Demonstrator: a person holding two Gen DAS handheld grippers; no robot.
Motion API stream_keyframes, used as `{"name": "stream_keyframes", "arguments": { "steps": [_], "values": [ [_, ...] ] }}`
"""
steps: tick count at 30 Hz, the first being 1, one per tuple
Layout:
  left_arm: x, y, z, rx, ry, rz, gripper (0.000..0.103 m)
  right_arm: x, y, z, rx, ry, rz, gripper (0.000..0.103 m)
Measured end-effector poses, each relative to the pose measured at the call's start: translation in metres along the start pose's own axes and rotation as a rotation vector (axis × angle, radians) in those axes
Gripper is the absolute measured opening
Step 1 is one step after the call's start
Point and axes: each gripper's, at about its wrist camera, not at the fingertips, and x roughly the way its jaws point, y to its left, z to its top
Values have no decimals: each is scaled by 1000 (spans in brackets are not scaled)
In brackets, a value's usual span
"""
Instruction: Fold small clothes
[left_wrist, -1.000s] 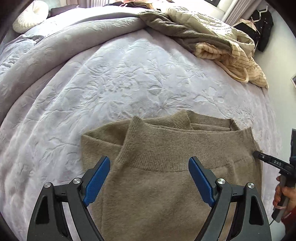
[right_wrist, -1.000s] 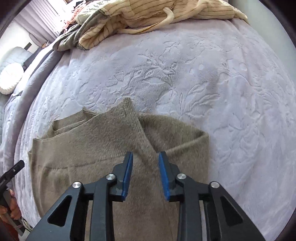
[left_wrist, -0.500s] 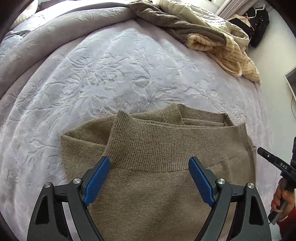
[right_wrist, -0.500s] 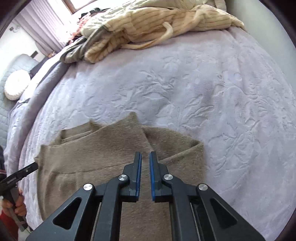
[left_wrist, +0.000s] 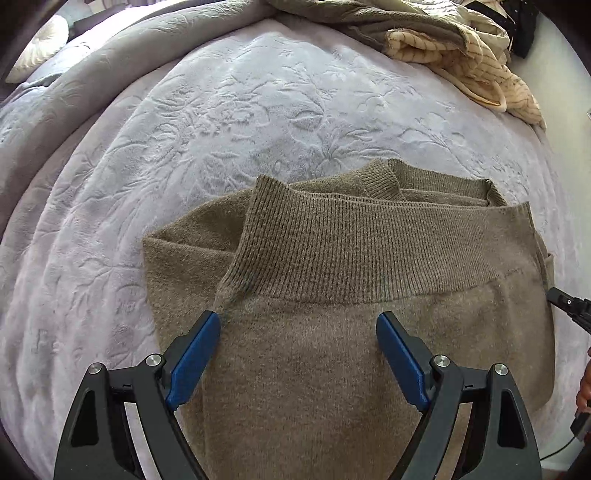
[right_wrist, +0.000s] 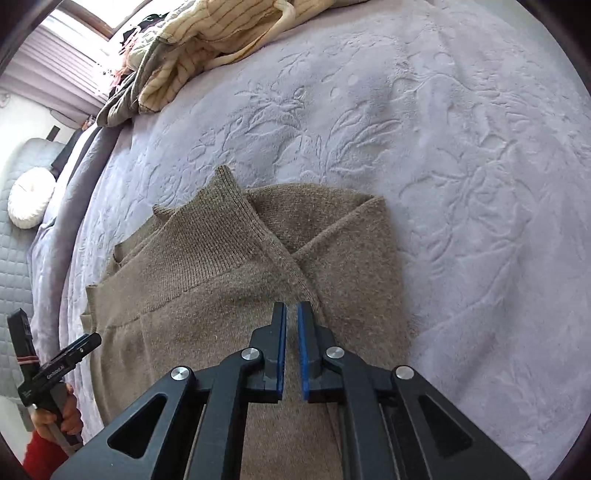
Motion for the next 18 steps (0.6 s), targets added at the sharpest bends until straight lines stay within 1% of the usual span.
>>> {"name": "stream_keyframes", "arguments": {
  "steps": [1, 2, 3, 5, 13, 18],
  "values": [
    [-3, 0, -3, -4, -3, 4, 87, -5, 1, -5, 0, -3, -6, 11],
    [-6, 2, -7, -10, -4, 5, 87, -11, 1, -12, 3, -4, -8, 18],
    [-9, 3, -10, -16, -3, 4, 87, -14, 1, -18, 8, -2, -6, 27],
    [-15, 4, -20, -24, -3, 5, 87, -22, 1, -31, 21, 2, -2, 39],
    [-31, 4, -55, -18, 16, 36, 87, -37, -1, -80, 86, 46, 24, 40],
    [-41, 5, -78, -5, 30, 46, 87, -42, 5, -107, 92, 77, 27, 40]
  ]
}}
